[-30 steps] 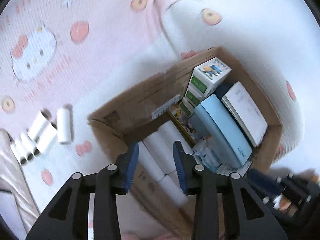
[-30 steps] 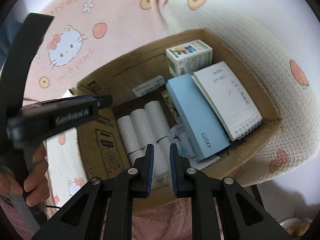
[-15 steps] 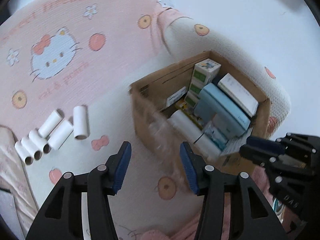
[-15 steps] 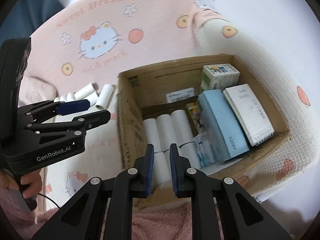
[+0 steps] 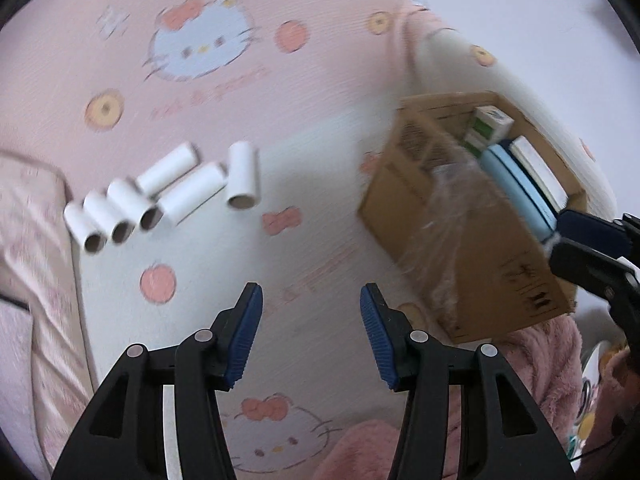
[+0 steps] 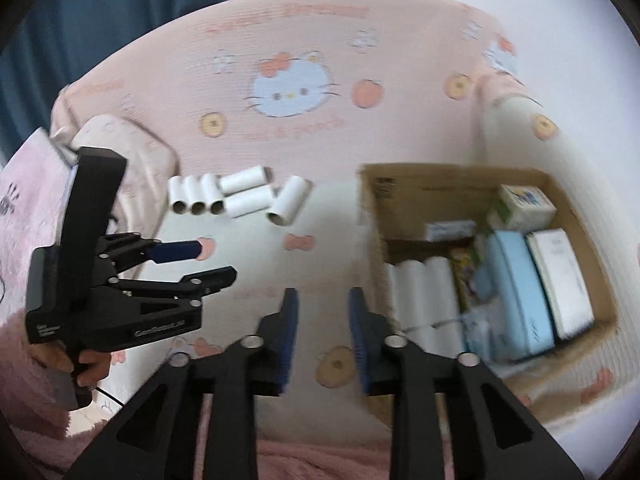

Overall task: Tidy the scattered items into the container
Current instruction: 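Withdraw both tools from the box back toward the remaining tubes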

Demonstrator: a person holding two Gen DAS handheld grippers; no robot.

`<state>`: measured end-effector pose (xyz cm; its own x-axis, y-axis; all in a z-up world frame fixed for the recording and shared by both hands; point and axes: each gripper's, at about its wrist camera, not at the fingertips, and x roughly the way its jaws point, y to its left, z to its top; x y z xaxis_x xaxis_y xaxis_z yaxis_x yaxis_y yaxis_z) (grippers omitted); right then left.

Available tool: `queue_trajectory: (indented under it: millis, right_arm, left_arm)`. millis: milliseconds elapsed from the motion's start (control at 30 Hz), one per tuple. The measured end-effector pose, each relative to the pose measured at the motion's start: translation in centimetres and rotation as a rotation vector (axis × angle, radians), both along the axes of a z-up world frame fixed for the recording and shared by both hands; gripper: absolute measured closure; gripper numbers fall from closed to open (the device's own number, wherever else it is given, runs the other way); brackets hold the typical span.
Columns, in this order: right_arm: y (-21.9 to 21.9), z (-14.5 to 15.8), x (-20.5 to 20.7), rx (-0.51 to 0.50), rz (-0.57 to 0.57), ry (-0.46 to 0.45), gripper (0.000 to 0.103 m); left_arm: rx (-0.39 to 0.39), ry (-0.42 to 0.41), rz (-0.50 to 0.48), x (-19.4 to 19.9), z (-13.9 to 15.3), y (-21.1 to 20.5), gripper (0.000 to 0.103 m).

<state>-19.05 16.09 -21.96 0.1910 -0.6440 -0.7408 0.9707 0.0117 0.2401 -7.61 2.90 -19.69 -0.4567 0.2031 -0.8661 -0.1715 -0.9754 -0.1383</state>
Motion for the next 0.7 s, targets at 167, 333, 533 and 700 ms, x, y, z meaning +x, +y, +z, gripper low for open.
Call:
queue_trajectory:
  millis: [167, 333, 533, 700]
  right_arm:
    - [-1.5, 0.0, 3.0, -0.036, 0.079, 0.004, 0.053]
    - [-4.1, -0.8, 5.7, -0.022, 0.130, 0.065, 0.051]
    - [-7.2, -2.5, 7.9, -0.007, 0.163, 0.073, 0.045]
    - [-9.2, -4.0, 8.8, -0.007, 0.172, 0.095, 0.042]
  left_arm:
    - [0.014, -0.027, 0.040, 0.0, -1.0, -3.4, 0.048]
    - [0.096, -0.090, 0.101, -0.4, -2.2, -6.7, 0.047]
    - [0.155, -0.174, 0.194, -1.3, -4.8, -10.4, 0.040]
    - [0.159, -0.204, 0.253, -2.3, -6.7, -12.4, 0.039]
